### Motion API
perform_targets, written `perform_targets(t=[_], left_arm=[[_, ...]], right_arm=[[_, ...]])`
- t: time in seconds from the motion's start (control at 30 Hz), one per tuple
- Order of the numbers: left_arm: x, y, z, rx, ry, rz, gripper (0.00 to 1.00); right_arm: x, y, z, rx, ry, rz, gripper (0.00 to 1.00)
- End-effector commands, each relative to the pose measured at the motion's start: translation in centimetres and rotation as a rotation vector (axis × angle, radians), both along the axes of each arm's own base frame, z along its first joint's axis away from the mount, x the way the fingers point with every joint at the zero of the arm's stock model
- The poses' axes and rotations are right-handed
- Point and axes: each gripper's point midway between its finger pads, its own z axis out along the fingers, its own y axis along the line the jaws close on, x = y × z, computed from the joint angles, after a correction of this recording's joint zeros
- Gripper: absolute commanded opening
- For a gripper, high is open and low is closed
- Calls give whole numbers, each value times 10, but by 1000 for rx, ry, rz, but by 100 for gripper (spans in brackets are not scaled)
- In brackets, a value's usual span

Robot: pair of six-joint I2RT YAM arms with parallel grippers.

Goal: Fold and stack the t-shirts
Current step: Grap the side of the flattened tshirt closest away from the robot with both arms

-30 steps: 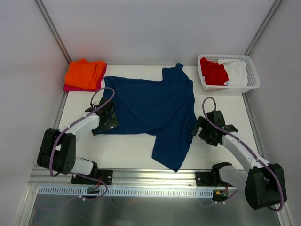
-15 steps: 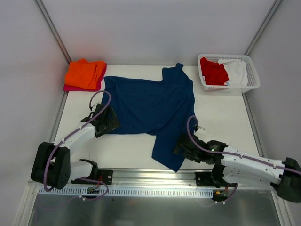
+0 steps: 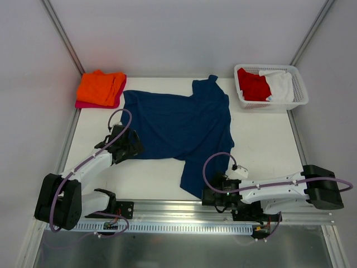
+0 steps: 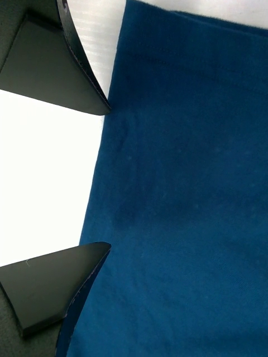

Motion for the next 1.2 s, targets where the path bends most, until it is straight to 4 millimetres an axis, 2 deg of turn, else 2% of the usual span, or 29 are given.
perform_targets(t=[0.0,0.07,0.13,0.2,0.33,0.37,0.53,0.57,0.7,0.77,0.9,0.93,1.0,1.03,1.07,1.17], left_arm=[[3,-6,6,-17,-41,-41,99],[4,-8,7,-18,-50,-47,99],[5,-8,8,-16,-52,-49,99],[4,-9,8,-15,-54,-53,99],[5,-10,8,-7,-59,-56,99],[5,-10,8,-6,-60,-54,99],[5,-9,9,9,-70,-49,99],[6,-9,10,9,-75,-47,99],[5,-10,9,17,-76,-53,99],[5,-11,11,17,-82,-54,99],[4,-11,11,15,-85,-58,99],[3,-11,11,15,-85,-58,99],[3,-10,11,14,-88,-55,99],[3,-11,11,15,-90,-57,99],[3,-11,11,15,-88,-57,99],[4,-11,12,17,-89,-57,99]], right_arm=[[0,-39,-3,-18,-47,-196,99],[-2,-46,-3,-42,-62,-212,99],[-1,-45,-5,-25,-76,-229,100],[0,-36,-7,6,-85,-217,100],[5,-20,2,6,-122,-185,99],[7,-10,9,21,-136,-178,100],[14,22,17,-15,-187,-95,99],[15,34,25,1,-199,-83,100],[17,61,38,8,-221,-26,100],[18,68,38,19,-227,-22,100],[15,57,24,31,-194,-84,99],[14,42,12,5,-186,-95,100],[10,41,-1,63,-151,-132,99],[9,28,-14,42,-142,-141,99],[8,32,-20,72,-128,-142,98],[6,28,-28,38,-113,-147,99]])
